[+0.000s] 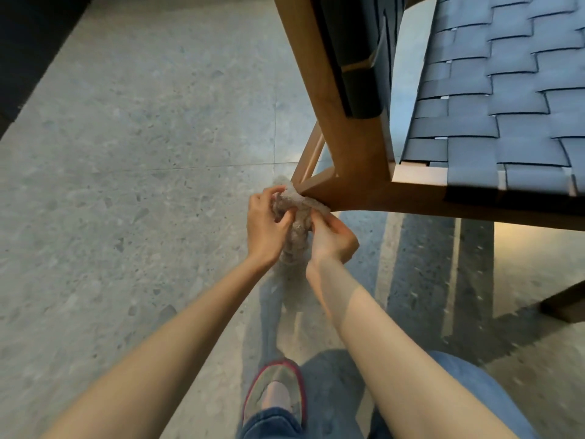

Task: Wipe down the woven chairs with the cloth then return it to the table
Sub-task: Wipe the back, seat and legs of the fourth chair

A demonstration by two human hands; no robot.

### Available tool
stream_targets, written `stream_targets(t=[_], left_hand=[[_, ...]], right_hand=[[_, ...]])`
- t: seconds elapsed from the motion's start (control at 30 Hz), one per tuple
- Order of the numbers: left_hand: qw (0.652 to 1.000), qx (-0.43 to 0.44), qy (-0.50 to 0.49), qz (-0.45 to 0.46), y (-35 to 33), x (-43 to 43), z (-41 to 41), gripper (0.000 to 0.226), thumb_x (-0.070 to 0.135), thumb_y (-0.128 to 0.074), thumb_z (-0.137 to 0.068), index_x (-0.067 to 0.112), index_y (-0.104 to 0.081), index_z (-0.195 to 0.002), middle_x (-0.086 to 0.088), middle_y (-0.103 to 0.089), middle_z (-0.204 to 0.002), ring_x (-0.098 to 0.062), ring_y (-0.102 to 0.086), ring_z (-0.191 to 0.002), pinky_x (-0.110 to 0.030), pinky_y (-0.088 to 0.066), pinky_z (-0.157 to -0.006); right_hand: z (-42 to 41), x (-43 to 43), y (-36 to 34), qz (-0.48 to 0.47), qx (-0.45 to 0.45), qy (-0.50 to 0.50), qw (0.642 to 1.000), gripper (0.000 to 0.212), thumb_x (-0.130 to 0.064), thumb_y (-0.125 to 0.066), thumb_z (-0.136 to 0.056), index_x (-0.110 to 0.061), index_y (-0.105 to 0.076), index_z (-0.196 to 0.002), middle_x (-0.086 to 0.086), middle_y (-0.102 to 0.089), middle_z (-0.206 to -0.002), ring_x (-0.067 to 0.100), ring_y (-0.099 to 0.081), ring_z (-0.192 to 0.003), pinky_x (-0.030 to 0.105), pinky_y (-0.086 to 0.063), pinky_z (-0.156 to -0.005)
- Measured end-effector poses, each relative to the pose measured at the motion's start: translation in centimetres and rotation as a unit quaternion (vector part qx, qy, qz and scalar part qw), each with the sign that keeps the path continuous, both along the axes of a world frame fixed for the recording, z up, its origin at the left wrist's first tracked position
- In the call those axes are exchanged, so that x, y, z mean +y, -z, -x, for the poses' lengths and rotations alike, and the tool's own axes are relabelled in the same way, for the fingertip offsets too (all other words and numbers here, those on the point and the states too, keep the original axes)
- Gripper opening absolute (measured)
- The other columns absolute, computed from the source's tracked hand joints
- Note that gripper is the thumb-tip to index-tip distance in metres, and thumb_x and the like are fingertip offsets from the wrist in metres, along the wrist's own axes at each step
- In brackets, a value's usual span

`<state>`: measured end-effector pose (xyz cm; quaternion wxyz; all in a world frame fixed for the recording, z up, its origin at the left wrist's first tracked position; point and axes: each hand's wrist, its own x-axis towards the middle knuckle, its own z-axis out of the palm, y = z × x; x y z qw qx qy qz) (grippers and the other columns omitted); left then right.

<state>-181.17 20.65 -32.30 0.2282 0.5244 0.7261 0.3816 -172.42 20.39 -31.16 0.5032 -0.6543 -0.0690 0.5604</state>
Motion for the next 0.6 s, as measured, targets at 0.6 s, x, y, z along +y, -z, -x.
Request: stream_targets(t=[0.6], left_hand=[[0.956, 0.101, 0.111, -0.252, -6.4, -3.0, -14.4, 0.058, 0.009, -0.068, -0.084, 0.013, -0.045, -0.137, -0.018, -0.041, -0.133, -0.022, -0.033, -0.125, -0.008, -0.017, -0.109]], right_hand=[[-15.7, -4.3, -8.4, -0.19, -0.129, 0.145, 0.962, 0.019, -0.015, -0.082, -0.072, -0.026, -0.066, -0.073, -0.008, -0.069, -0.076, 0.0, -0.066, -0.069, 0.012, -0.051, -0.06]])
